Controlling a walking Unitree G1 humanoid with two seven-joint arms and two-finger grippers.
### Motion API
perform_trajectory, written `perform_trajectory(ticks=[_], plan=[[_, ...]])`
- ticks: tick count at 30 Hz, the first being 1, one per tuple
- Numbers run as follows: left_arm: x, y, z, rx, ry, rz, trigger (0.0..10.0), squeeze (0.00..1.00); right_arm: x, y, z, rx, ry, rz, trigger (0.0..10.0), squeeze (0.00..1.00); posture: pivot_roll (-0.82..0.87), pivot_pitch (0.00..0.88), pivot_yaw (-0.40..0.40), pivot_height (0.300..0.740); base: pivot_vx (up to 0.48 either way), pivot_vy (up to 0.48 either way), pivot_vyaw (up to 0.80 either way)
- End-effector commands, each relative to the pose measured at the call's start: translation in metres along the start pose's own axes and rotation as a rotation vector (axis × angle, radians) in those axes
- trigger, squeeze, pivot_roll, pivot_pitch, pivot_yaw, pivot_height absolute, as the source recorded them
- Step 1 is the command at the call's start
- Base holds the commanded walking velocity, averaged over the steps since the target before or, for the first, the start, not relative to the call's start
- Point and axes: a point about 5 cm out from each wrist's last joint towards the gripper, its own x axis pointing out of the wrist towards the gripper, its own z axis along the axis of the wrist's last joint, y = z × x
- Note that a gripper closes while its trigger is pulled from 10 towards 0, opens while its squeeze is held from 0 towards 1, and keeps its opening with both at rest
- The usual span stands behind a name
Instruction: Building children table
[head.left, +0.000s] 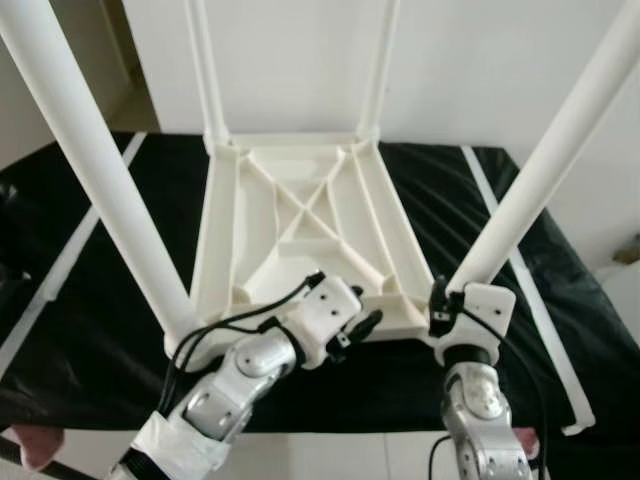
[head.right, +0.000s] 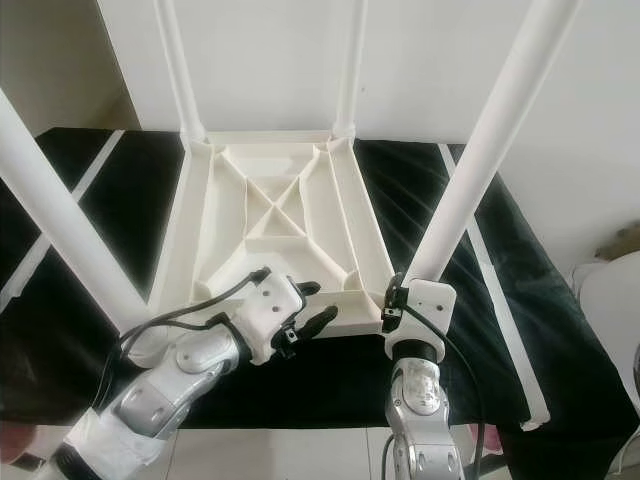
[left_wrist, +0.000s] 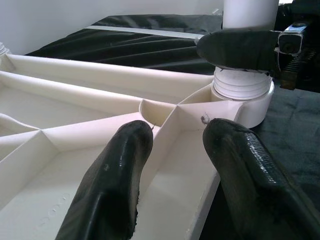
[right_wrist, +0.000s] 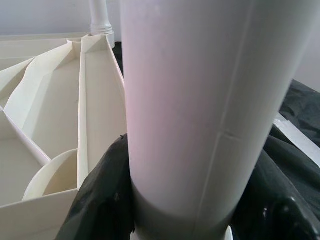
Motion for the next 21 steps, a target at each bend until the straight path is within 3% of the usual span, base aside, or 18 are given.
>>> perform_trajectory(ticks=[1,11,12,13,14,15,17,18,21], plan=[[0.0004,-0.0087,0.0016,0.008,-0.01,-0.149,10.0,0.0,-0.0023,-0.0067,-0.0091,-0.02,0.044,-0.04,10.0,0.0,-0.12,0.068,-0.012,0.74,0.0,0.0,0.0],[0.0005,-0.0104,0.0017,0.003,-0.014,-0.142,10.0,0.0,-0.0025,-0.0079,-0.0093,-0.028,0.042,-0.031,10.0,0.0,-0.11,0.068,-0.023,0.74,0.0,0.0,0.0],[0.0001,-0.0098,0.0014,0.004,-0.013,-0.139,10.0,0.0,-0.002,-0.008,-0.0096,-0.029,0.042,-0.028,10.0,0.24,-0.11,0.068,-0.025,0.74,0.0,0.0,0.0],[0.0001,-0.0098,0.0014,0.004,-0.013,-0.139,10.0,0.0,-0.002,-0.008,-0.0096,-0.029,0.042,-0.028,10.0,0.24,-0.11,0.068,-0.025,0.74,0.0,0.0,0.0],[-0.0001,-0.0096,0.0013,0.004,-0.012,-0.138,10.0,0.0,-0.0018,-0.008,-0.0097,-0.028,0.042,-0.028,10.0,0.43,-0.11,0.067,-0.025,0.74,0.0,0.0,0.0],[-0.0002,-0.0095,0.0013,0.004,-0.012,-0.137,10.0,0.0,-0.0016,-0.0079,-0.0098,-0.028,0.042,-0.026,10.0,0.76,-0.11,0.066,-0.026,0.74,0.0,0.0,0.0],[-0.0003,-0.0095,0.0013,0.004,-0.012,-0.136,10.0,0.0,-0.0015,-0.0079,-0.0098,-0.027,0.042,-0.025,10.0,0.76,-0.11,0.066,-0.026,0.74,0.0,0.0,0.0],[-0.0003,-0.0094,0.0015,0.004,-0.013,-0.135,10.0,0.0,-0.0013,-0.0078,-0.0097,-0.026,0.041,-0.024,10.0,1.0,-0.11,0.065,-0.027,0.74,0.0,0.0,0.0],[-0.0003,-0.0094,0.0016,0.005,-0.013,-0.135,10.0,0.0,-0.0014,-0.0077,-0.0097,-0.024,0.041,-0.021,10.0,1.0,-0.11,0.064,-0.025,0.74,0.0,0.0,0.0]])
